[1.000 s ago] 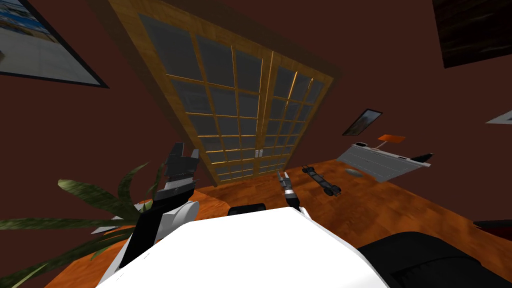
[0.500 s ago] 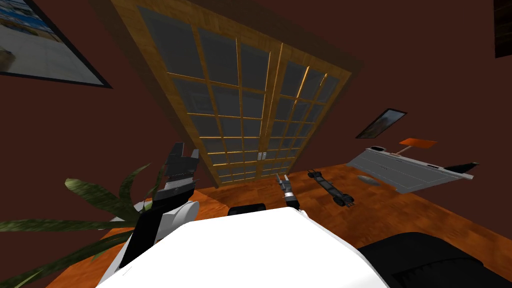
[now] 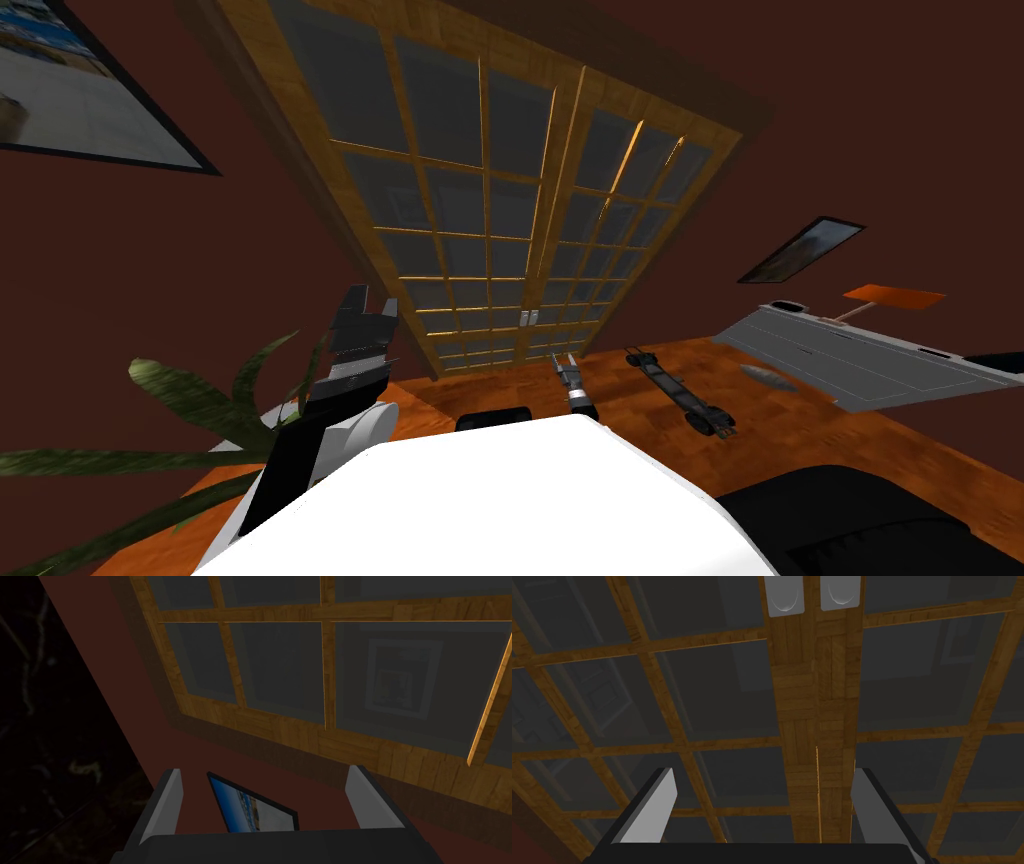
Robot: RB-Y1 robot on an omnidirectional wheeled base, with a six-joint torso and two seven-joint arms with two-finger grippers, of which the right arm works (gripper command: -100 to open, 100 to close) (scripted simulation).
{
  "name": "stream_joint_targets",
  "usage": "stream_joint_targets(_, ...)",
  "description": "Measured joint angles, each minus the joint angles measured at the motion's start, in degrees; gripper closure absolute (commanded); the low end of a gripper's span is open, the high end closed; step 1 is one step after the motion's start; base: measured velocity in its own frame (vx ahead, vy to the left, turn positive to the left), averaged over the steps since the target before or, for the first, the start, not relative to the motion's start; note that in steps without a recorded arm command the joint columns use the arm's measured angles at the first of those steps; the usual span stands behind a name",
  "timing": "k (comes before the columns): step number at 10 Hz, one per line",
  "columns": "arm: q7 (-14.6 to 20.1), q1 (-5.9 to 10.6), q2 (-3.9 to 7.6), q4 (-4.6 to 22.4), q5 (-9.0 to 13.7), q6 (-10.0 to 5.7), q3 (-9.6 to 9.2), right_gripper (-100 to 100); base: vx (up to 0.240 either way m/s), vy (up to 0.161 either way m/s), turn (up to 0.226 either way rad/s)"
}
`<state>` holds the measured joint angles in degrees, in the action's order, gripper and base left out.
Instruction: Pull the door open
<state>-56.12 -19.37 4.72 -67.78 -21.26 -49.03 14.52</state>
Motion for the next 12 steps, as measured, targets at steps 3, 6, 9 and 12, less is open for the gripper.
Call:
stream_joint_targets(3,-2.8,1.09,0.0,4.0,-1.0,-1.28,0.84,-100,0.157,-0.004,0.081)
stream_joint_targets(6,-5.9,1.74,-0.51,7.2,-2.3,-2.29,1.48,-100,0.167,-0.033,0.085)
stream_joint_targets(9,-8.1,2.28,-0.9,9.5,-3.3,-2.97,1.97,-100,0.136,-0.032,0.045)
stream_joint_targets(12,-8.6,1.63,-0.37,10.3,-2.5,-2.58,2.25,-100,-0.131,0.01,-0.041)
